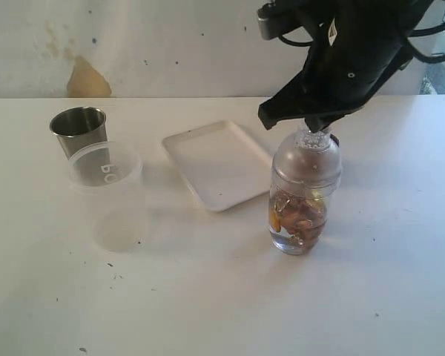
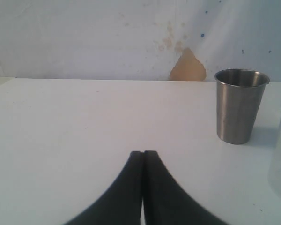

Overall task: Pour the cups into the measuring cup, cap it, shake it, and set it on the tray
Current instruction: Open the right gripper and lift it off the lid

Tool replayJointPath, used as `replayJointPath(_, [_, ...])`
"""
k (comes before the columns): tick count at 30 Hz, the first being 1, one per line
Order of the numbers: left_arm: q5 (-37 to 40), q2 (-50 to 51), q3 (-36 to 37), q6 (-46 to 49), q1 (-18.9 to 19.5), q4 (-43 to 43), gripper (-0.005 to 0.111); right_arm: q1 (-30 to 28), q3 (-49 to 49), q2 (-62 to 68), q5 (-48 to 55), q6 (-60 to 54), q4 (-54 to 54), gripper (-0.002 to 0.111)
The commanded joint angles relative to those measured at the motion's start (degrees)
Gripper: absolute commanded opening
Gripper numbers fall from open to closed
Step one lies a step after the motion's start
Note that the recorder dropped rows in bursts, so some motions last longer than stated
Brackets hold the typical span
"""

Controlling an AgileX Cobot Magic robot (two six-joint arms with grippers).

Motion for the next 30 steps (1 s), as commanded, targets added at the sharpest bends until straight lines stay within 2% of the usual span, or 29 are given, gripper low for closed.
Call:
replayJointPath(1, [0.1,-0.3,0.2,-0.2,-0.1,-0.3,0.0,-0.3,0.2,0.9,1.6,0.7,0.1,0.0])
replayJointPath(11, [0.1,-0.3,0.2,-0.2,-0.1,-0.3,0.0,-0.3,0.2,3.4,2.0,0.6,2.0,0.0])
replayJointPath(19, [0.1,-0.3,0.2,-0.2,-0.1,-0.3,0.0,-0.3,0.0,-0.5,-1.3,-1.5,1.8,0.002])
replayJointPath(22, [0.1,-0.3,0.2,-0.2,-0.1,-0.3,0.0,-0.3,0.0,-2.2,-1.9,-2.1,1.8,0.015])
replayJointPath(24, [0.1,-0.3,0.2,-0.2,-0.1,-0.3,0.0,-0.3,0.0,-3.5,-2.2,-2.2,1.8,0.028])
replayJointPath(27, [0.1,-0.3,0.2,-0.2,-0.1,-0.3,0.0,-0.3,0.0,-6.1,-4.5,-2.3,1.8,0.056])
replayJointPath(30, [0.1,-0.3,0.2,-0.2,-0.1,-0.3,0.0,-0.3,0.0,-8.1,-5.0,-1.6,1.8,0.072])
